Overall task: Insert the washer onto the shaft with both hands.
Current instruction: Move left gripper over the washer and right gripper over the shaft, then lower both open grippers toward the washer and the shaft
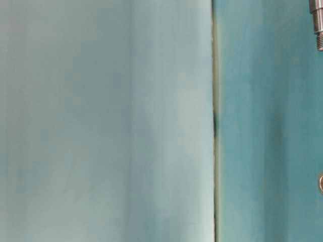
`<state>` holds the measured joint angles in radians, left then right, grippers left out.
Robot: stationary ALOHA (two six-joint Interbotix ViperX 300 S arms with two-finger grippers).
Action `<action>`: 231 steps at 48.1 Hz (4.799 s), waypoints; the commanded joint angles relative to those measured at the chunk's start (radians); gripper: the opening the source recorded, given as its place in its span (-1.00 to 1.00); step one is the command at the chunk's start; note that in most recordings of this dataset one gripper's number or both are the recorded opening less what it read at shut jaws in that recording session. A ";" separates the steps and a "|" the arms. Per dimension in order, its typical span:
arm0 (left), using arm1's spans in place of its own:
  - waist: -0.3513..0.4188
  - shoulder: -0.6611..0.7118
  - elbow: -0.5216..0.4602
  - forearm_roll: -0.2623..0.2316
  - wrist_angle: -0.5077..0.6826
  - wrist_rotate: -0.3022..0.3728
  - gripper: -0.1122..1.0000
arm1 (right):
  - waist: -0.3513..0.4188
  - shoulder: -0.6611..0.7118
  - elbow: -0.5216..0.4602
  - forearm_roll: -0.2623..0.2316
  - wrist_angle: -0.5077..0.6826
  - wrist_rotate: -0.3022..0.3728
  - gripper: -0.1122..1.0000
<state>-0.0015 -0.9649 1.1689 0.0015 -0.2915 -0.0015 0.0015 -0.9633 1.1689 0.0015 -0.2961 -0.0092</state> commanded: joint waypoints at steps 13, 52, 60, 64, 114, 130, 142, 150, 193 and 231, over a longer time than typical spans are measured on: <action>-0.041 0.198 -0.176 0.014 0.270 -0.014 -0.76 | 0.006 0.032 -0.069 0.117 0.262 0.146 -0.98; -0.031 0.752 -0.561 0.015 0.729 -0.014 -0.76 | 0.044 0.600 -0.457 -0.029 0.943 0.083 -0.98; -0.031 0.787 -0.592 0.014 0.770 -0.006 -0.76 | 0.044 0.669 -0.502 -0.029 0.992 -0.002 -0.98; -0.031 0.796 -0.601 0.017 0.776 -0.005 -0.76 | 0.044 0.690 -0.509 -0.031 0.996 -0.026 -0.98; -0.025 0.954 -0.581 0.018 0.741 -0.014 0.85 | -0.008 0.882 -0.483 -0.028 0.821 0.035 0.78; -0.018 1.022 -0.583 0.018 0.698 -0.012 0.84 | -0.011 0.913 -0.440 -0.026 0.775 0.037 0.78; -0.018 1.072 -0.586 0.018 0.669 -0.012 0.84 | -0.011 0.943 -0.440 -0.025 0.753 0.037 0.78; -0.018 1.086 -0.588 0.018 0.649 -0.014 0.84 | -0.011 0.953 -0.439 -0.025 0.749 0.037 0.77; -0.008 1.124 -0.591 0.018 0.615 -0.017 0.84 | -0.011 0.979 -0.437 -0.021 0.732 0.037 0.77; -0.009 1.134 -0.591 0.018 0.595 -0.018 0.81 | -0.011 0.997 -0.419 -0.009 0.693 0.035 0.77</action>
<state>-0.0092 0.1733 0.5875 0.0184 0.3099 -0.0199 -0.0077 0.0368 0.7593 -0.0107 0.4034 0.0215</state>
